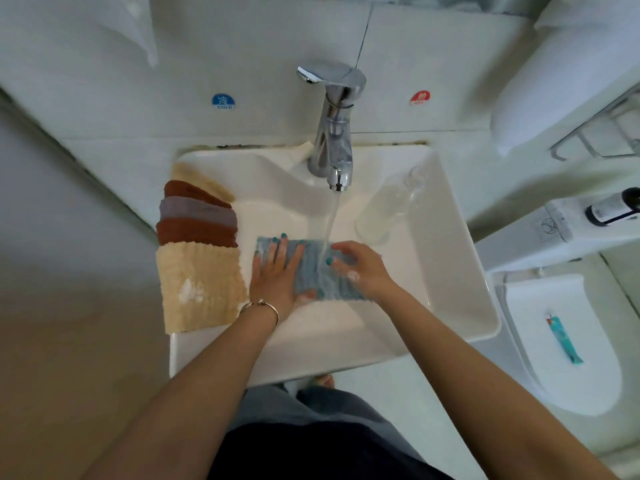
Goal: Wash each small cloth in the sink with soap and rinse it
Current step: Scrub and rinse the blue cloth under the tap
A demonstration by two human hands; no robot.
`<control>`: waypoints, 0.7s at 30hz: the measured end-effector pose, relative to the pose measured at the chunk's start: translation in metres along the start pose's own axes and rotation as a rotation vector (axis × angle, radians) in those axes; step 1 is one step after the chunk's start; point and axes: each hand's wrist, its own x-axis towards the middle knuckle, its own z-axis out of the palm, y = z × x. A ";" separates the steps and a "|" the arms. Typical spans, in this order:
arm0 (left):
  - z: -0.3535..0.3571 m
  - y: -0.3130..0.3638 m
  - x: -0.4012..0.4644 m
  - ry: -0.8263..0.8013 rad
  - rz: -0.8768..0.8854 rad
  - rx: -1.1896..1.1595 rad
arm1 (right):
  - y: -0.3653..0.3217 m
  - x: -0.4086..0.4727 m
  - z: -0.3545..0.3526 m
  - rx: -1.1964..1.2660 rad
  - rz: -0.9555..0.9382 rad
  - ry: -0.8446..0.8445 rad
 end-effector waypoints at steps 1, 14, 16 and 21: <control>0.001 -0.001 -0.001 -0.011 -0.013 0.004 | -0.001 0.006 0.007 -0.045 -0.002 -0.017; 0.004 -0.009 -0.024 -0.005 -0.133 0.014 | -0.009 0.032 0.042 -0.088 -0.033 -0.043; 0.002 -0.009 -0.022 -0.028 -0.134 0.003 | 0.001 0.028 0.042 -0.242 -0.057 -0.052; 0.001 -0.009 -0.022 -0.047 -0.133 -0.032 | 0.013 0.019 0.036 -0.429 0.027 0.081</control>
